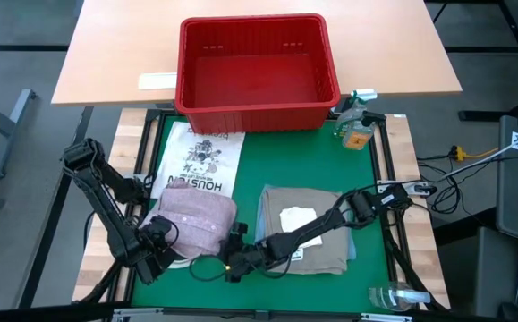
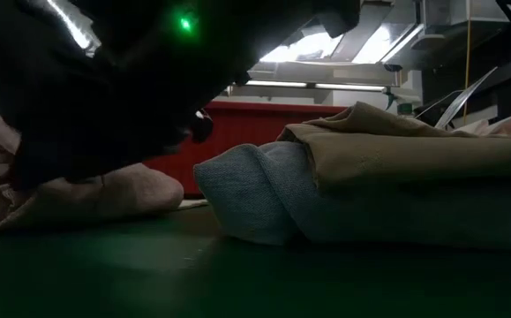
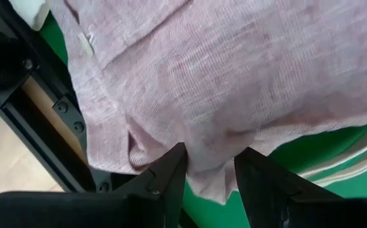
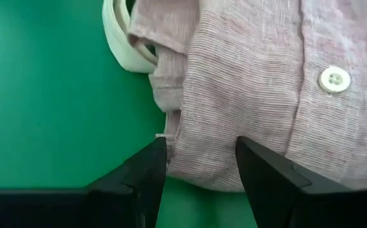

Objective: Fold laundry
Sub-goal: Fold the pink polo

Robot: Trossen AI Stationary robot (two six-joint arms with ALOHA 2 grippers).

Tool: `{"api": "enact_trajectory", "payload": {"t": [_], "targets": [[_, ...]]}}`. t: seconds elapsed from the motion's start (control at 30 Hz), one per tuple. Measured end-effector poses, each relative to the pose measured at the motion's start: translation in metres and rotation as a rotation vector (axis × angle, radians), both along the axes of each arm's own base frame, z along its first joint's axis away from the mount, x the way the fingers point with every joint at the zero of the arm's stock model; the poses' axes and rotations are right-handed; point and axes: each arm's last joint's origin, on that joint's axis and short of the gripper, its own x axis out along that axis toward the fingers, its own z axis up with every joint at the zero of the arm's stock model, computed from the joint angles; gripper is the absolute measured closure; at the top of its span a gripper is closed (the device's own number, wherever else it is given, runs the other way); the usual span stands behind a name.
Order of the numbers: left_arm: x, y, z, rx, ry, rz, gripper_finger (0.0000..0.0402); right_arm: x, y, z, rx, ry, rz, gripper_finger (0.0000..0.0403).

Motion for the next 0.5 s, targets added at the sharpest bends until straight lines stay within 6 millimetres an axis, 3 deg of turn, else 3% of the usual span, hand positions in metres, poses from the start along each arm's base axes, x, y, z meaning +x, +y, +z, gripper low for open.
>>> {"api": "enact_trajectory", "payload": {"t": [0.13,0.3,0.43,0.5], "targets": [[0.0003,0.0003,0.0,0.007,-0.009,0.0,0.0273,-0.0009,-0.0005,-0.0036,-0.023,0.014,-0.01,0.0237],[0.0001,0.0006,0.0001,0.01,-0.014,0.035,0.0281,-0.0017,-0.0011,-0.0048,-0.041,0.033,0.004,0.0315],[0.0007,-0.0003,-0.003,0.028,-0.013,0.083,0.0316,-0.0026,-0.0012,-0.0054,-0.05,0.045,0.008,0.0388],[0.0016,-0.0017,-0.0066,0.043,-0.01,0.112,0.0344,-0.0039,-0.0017,-0.0069,-0.066,0.066,0.015,0.0393]]}}
